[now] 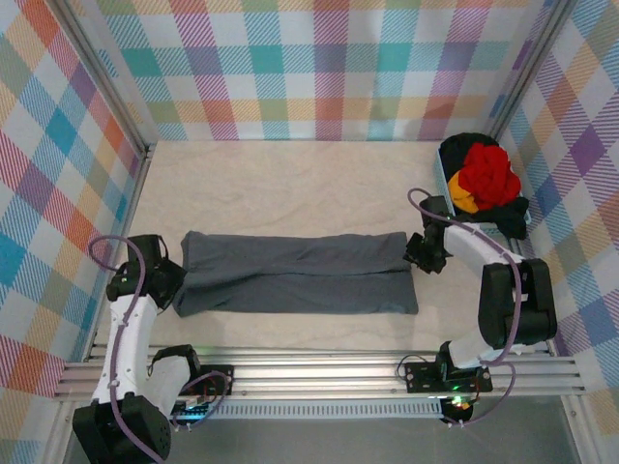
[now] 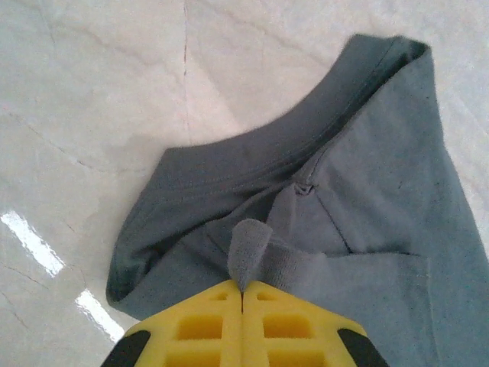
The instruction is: Fold and stack the t-shirts
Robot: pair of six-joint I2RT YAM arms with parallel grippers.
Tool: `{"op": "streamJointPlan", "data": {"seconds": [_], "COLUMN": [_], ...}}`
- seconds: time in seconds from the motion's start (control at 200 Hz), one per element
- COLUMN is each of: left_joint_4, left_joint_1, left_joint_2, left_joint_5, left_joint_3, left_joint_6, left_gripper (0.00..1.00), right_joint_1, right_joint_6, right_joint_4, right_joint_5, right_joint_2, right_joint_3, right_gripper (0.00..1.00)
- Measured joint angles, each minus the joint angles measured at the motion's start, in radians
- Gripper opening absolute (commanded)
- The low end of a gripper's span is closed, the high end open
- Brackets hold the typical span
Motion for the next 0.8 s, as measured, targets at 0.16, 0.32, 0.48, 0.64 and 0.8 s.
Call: {"op": "streamJointPlan", "data": {"seconds": [0.16,0.32,0.48,0.64,0.8], "left_joint_4": [0.015,0.021,0.034,0.035,0.001], "left_joint_1": [0.0,0.0,0.0,0.0,0.0], "left_joint_2": [0.016,0.017,0.017,0.017,-0.024], "left_joint_5": [0.031,0.049,0.066,0.082,0.072], "left_joint_3": [-0.015,-0.015,-0.031,-0.034,-0.034], "left_joint_6": [-0.003,-0.003,-0.004,-0.007,-0.03], "left_gripper": [0.0,0.0,0.0,0.0,0.0], "right_joint_1": [0.009,0.043,0.071,0.075,0.075], "right_joint_6": [0.012,0.029,0.053,0.084,0.102], "right_joint_4": [-0.009,-0.014,0.003,0.024,0.023], "right_joint_5": [0.003,0.009,0.005,-0.011,-0.009], "right_joint_2": [-0.064,-0.072,-0.025,0.055,0.134], "right_joint_3": [0.001,0.035,0.063,0.057,0.057], "right_gripper": [0.35,0.32,0.25,0.2,0.18]}}
